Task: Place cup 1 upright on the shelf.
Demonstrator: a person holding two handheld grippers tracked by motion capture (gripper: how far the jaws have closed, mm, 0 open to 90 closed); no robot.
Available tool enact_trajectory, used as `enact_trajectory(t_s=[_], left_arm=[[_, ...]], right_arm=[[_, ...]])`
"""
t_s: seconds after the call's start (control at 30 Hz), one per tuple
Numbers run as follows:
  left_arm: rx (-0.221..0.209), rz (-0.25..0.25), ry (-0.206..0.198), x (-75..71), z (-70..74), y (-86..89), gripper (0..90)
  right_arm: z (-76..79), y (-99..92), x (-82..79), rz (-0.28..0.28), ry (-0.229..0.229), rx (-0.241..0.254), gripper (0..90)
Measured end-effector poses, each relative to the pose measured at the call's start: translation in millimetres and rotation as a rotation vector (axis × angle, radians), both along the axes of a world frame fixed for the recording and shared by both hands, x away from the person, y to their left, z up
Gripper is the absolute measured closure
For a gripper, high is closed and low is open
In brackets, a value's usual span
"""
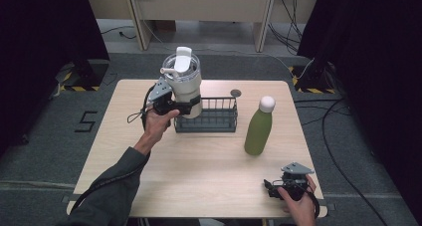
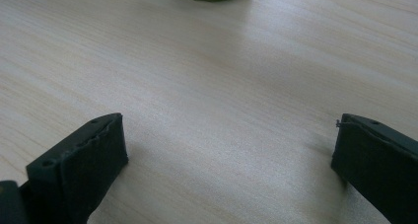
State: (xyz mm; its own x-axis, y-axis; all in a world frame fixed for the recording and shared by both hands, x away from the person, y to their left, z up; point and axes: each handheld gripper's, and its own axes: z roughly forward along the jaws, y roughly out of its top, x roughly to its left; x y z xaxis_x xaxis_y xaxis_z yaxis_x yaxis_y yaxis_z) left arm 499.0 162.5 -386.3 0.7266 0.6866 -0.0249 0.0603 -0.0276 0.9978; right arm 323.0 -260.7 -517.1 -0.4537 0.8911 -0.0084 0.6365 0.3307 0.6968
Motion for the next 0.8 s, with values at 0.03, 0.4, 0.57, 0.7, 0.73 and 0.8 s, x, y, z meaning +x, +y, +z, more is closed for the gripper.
enact_trajectory(t_s=[0.03,0.4,0.57,0.7,0.73,0.8], left_arm=[[-0.001,-0.001,0.003,1.6,-0.7,0.2,10.1],[0.0,0.044,-0.002,20.1,-10.9,4.4,10.1],[-0.01,0.054,0.023,25.5,-17.5,4.2,10.1],[-0.014,0.051,0.028,27.6,-19.9,2.6,10.0],[-0.012,0.05,0.026,27.7,-20.4,2.0,10.1],[0.0,0.052,0.02,27.7,-21.5,0.7,10.1]], right_arm=[[0.0,0.0,0.0,0.0,0.0,-0.001,0.4],[0.0,0.0,0.0,-0.001,0.0,0.0,0.4],[0.0,0.0,0.0,0.0,0.0,-0.001,0.4],[0.0,0.0,0.0,0.0,0.0,0.0,0.4],[0.0,0.1,0.0,-0.001,0.0,0.0,0.4],[0.0,0.0,0.0,0.0,0.0,0.0,0.4]])
